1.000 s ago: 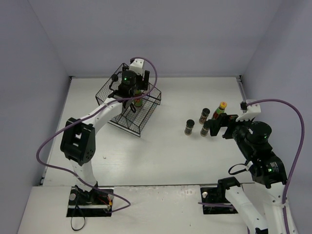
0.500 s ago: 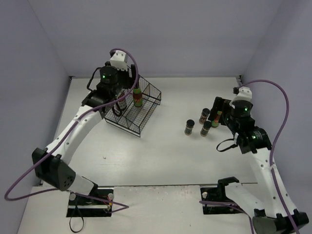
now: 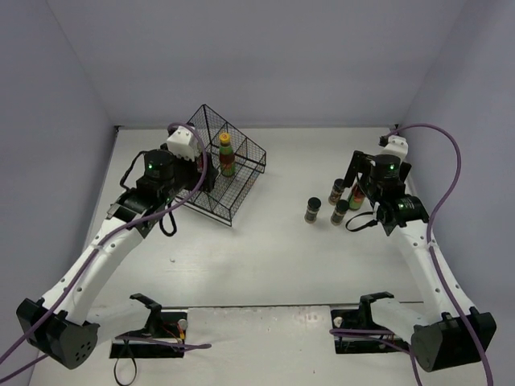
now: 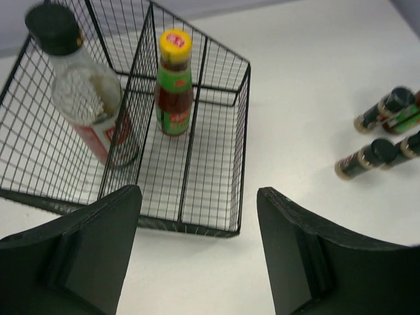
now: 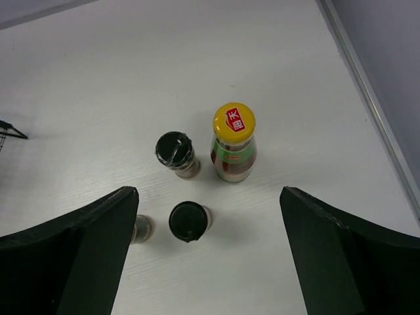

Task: Organize the condiment bottles

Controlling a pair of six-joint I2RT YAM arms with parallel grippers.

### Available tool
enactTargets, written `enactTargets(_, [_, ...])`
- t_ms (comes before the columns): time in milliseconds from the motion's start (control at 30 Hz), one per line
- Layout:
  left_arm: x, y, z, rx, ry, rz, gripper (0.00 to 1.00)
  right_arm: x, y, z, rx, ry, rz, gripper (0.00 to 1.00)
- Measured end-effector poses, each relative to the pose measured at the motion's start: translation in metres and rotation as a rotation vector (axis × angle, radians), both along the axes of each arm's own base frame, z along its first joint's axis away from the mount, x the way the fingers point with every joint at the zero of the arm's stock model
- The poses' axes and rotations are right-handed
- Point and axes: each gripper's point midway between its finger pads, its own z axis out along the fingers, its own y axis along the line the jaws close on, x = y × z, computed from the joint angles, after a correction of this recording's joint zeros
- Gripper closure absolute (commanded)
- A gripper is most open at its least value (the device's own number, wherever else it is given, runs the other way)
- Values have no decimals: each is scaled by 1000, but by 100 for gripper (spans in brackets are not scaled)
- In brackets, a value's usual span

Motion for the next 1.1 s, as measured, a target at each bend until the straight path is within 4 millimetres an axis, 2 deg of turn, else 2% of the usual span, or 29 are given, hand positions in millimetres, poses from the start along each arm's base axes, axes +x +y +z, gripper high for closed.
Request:
enactTargets(100, [-11, 5, -15, 28, 33, -5, 29, 5, -8, -13, -9, 16, -24, 7])
enactTargets(200, [-8, 3, -10, 26, 30, -9, 29, 12, -17, -27, -13, 36, -45, 8])
enactTargets(367, [15, -11, 22, -8, -28, -26, 30, 20, -26, -48, -12, 55, -51, 9])
enactTargets(467, [26, -17, 32, -22, -57, -31, 29, 25, -28, -53, 0, 41, -46, 11])
enactTargets(600, [37, -21, 35, -31, -66, -35, 29, 32, -30, -60, 11, 28, -47, 13])
enactTargets(733, [48, -16, 32, -57, -58, -25, 29, 40, -31, -67, 11, 24, -44, 15])
enactTargets(933, [65, 0, 37, -99, -61, 18, 29, 52, -30, -74, 8, 21, -26, 27])
enactTargets(1033, [70, -2, 45, -107, -78, 10, 30, 53, -31, -77, 5, 19, -23, 39])
enactTargets(1067, [71, -3, 47, -110, -82, 7, 29, 54, -31, -77, 4, 16, -22, 47])
enactTargets(1100, [72, -4, 49, -112, -87, 3, 29, 54, -31, -76, 2, 14, -21, 51])
